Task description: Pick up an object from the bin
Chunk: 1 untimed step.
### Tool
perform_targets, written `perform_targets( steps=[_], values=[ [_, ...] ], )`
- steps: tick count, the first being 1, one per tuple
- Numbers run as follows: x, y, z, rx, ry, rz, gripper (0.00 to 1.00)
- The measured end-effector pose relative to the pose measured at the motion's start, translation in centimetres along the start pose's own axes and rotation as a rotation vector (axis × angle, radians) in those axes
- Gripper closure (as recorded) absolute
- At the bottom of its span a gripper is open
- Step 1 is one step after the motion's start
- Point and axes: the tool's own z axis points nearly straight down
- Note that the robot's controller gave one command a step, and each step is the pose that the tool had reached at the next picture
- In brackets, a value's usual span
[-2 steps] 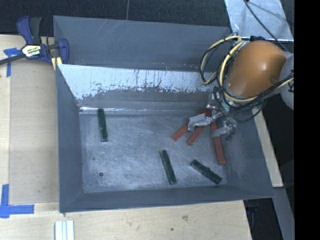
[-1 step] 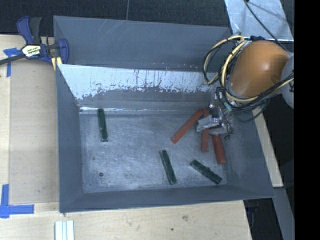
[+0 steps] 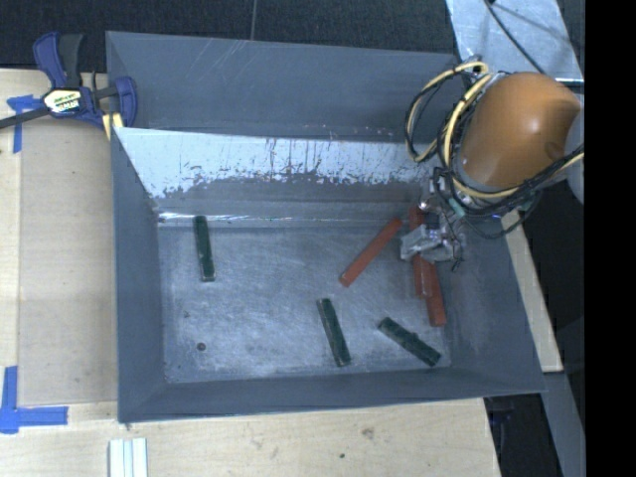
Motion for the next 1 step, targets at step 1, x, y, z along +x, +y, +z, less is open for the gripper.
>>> perform_targets(
  steps=[1],
  values=[
    [0.90, 0.13, -13.20, 0.007, 0.001, 0.044, 1.00]
  ],
)
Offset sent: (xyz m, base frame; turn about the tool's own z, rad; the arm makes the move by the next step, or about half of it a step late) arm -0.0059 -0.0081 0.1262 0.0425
